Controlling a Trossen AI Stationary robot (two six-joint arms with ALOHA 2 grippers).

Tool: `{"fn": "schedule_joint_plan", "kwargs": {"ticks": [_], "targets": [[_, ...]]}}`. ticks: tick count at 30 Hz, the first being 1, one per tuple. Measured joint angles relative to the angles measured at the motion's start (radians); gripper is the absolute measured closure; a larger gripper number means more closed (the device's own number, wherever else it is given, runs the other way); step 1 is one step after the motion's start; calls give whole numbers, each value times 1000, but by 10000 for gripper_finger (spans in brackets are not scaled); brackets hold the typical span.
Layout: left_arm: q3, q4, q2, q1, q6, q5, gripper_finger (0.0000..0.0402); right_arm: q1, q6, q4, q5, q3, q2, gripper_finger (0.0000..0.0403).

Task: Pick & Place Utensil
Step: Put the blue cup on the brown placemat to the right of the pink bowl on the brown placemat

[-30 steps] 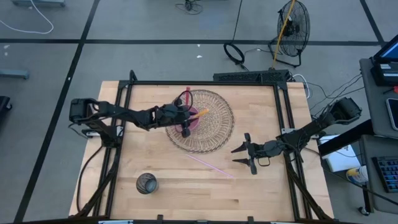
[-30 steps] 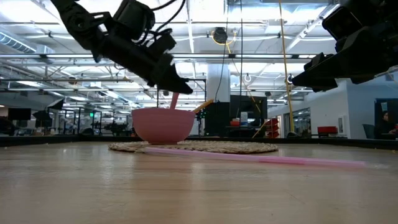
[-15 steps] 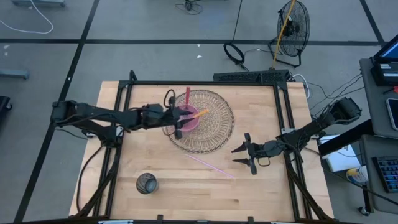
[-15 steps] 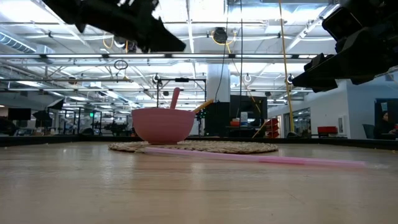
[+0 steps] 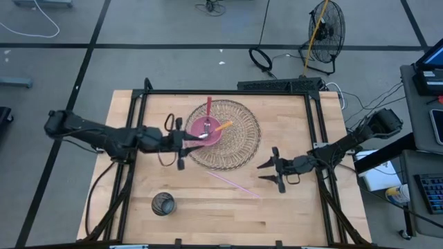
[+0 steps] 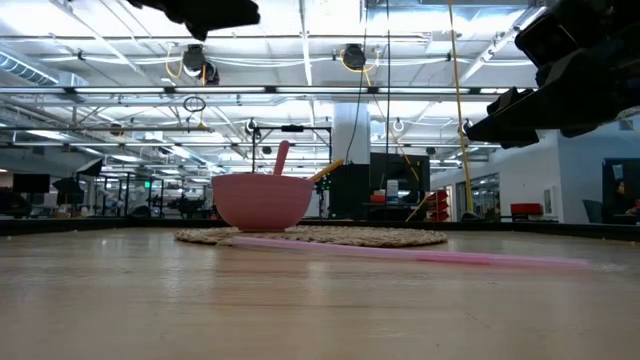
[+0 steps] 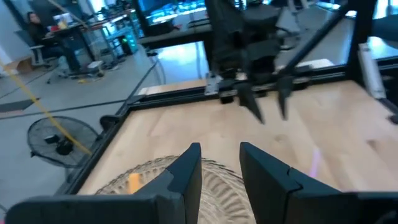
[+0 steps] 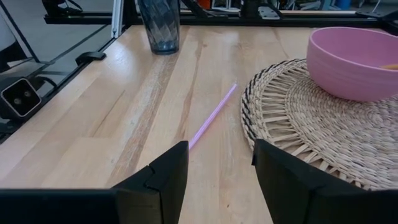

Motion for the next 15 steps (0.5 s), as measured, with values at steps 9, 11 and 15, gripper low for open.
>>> {"fn": "schedule_joint_plan", "kwargs": {"ticks": [9,11,15], "targets": [[0,-137,-46,-174,-105,-12,286,-29,0,1,-3,0,0,232],[0,-160,-46,-214,-135,-22,286,-32,0,7,-4,0,0,232],[0,-220,-46,-299,-190,-112,286,-36,0,10,-4,0,0,232]]}}
